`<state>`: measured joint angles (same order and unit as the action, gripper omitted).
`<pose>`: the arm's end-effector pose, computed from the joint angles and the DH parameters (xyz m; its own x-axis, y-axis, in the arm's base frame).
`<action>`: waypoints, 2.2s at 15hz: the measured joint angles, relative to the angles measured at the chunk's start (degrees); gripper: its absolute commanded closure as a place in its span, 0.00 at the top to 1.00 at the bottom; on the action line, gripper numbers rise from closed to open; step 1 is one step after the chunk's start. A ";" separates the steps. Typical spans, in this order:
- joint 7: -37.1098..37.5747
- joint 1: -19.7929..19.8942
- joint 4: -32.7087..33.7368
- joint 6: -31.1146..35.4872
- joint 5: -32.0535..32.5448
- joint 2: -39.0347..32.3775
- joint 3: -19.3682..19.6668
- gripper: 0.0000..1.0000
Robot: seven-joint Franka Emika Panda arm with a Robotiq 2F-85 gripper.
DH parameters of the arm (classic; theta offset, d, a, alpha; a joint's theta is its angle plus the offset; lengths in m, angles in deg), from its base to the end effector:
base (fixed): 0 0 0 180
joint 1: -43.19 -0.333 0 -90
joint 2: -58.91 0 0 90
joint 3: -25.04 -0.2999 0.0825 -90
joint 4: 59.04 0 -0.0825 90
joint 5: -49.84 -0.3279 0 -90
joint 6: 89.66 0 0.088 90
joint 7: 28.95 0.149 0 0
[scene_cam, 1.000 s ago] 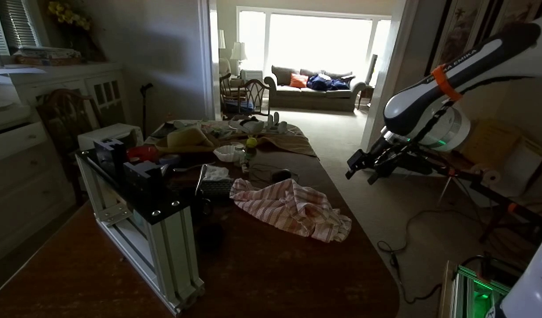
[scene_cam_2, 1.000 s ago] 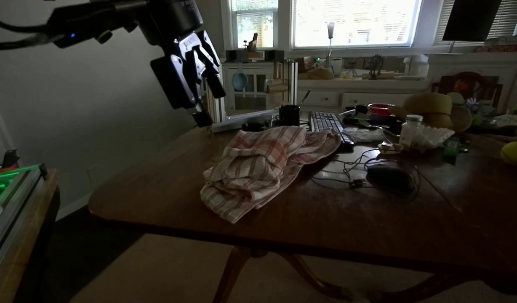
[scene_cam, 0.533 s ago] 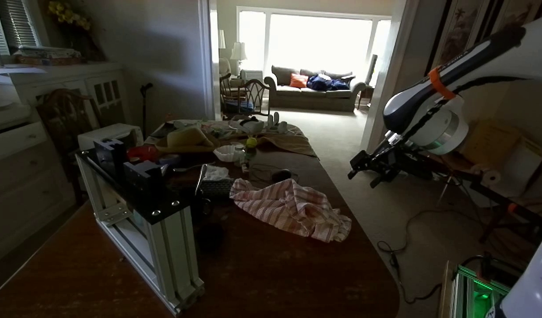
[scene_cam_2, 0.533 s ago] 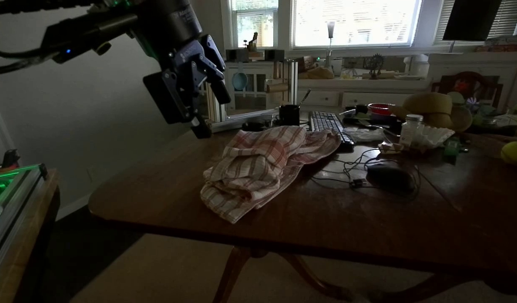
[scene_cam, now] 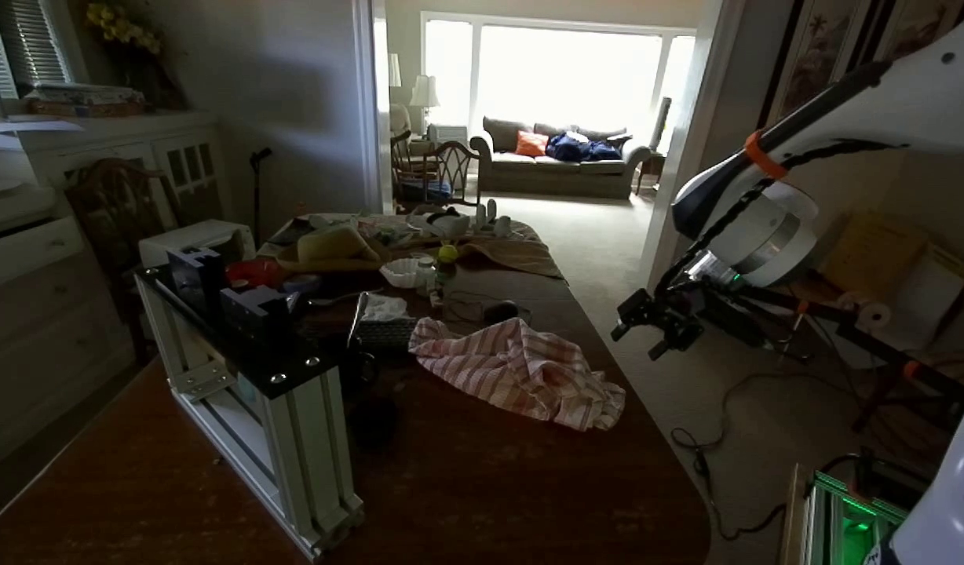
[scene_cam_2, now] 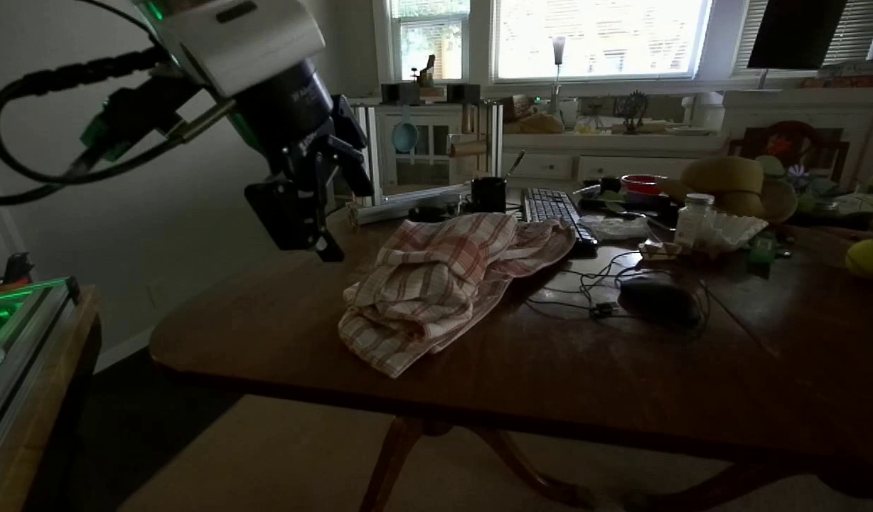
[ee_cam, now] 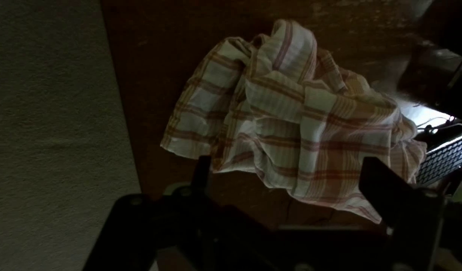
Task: Fold the towel once in length then once in width
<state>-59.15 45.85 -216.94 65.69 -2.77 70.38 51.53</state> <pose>0.3242 -0.1872 0.2696 0.6593 -0.7394 0.1364 -0.6122 -0.6332 -0.4735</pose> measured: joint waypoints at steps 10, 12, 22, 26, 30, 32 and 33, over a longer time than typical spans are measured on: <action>-21.90 -1.43 2.97 -0.94 -23.11 -16.31 0.67 1.00; -26.23 -1.40 4.92 -3.22 -28.39 -19.33 0.22 1.00; -38.40 5.37 14.01 -10.32 -41.80 -32.26 -7.91 1.00; -40.98 6.21 15.69 -11.29 -43.35 -33.19 -9.82 1.00; -42.41 6.20 16.54 -11.48 -43.69 -33.22 -11.34 0.58; -42.97 6.19 16.90 -11.48 -43.69 -33.14 -11.70 0.42; -43.16 6.19 17.00 -11.48 -43.69 -33.12 -11.78 0.35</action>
<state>-102.30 52.04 -199.94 54.21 -46.46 37.26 39.75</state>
